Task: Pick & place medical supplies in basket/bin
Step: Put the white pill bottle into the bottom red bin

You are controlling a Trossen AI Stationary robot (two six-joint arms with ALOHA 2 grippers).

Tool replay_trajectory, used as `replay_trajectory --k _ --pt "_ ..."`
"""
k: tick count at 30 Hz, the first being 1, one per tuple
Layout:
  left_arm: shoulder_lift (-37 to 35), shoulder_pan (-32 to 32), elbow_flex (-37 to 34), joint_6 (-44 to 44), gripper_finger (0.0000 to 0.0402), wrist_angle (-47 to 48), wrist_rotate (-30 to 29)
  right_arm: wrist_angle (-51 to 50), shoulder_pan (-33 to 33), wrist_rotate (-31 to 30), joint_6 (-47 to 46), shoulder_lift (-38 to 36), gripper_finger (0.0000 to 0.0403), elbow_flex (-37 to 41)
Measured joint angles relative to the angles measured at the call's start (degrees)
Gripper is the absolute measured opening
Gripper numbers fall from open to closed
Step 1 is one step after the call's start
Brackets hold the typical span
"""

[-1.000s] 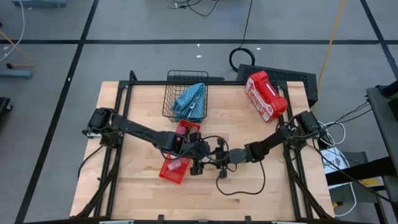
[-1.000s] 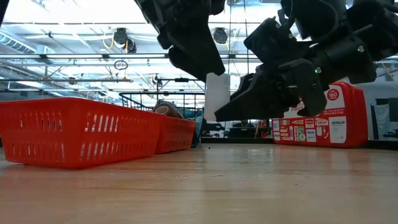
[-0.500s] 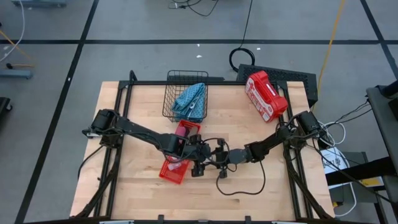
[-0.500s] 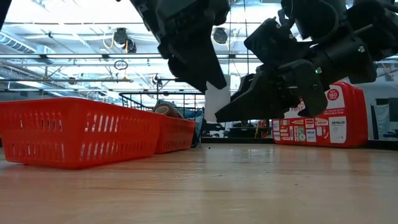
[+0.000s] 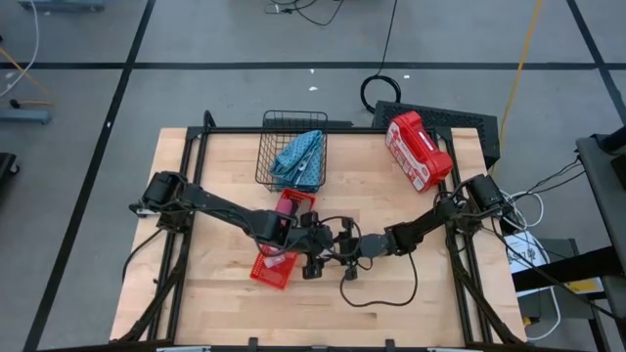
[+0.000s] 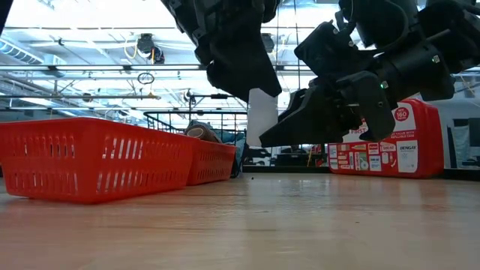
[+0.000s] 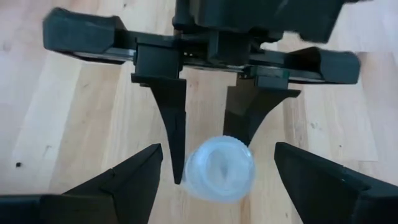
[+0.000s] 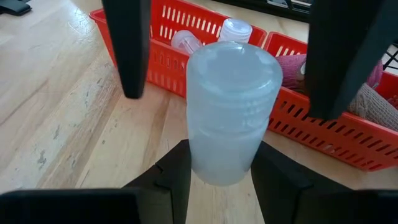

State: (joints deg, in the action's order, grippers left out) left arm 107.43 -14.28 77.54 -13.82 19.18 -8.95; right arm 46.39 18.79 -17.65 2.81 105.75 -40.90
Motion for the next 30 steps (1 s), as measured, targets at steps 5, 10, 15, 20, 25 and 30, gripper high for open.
replay_trajectory --k 5,10,15,20,25,30 --pt "0.1 0.0 0.0 -0.1 0.0266 -0.2 1.1 0.0 0.0 0.0 0.0 0.0 0.0128 0.0" --pt "0.1 0.0 0.0 -0.2 0.0201 -0.1 1.1 0.0 0.0 0.0 0.0 0.0 0.0128 0.0" --pt "0.1 0.0 0.0 1.2 0.0141 0.2 -0.5 0.0 0.1 0.3 -0.6 0.0 0.0136 0.0" --pt "-0.8 0.0 0.0 1.2 0.0136 0.3 -0.5 1.2 0.1 -0.1 -5.9 0.0 0.0182 0.0" --pt "-6.1 -0.9 -0.1 1.1 0.0136 4.2 -0.9 1.5 0.1 -0.1 -7.0 0.0 0.0221 0.0" --pt "-12.7 -5.4 -0.1 -2.5 0.0136 12.9 -5.5 0.8 0.1 0.0 -8.1 -0.4 0.0237 0.0"
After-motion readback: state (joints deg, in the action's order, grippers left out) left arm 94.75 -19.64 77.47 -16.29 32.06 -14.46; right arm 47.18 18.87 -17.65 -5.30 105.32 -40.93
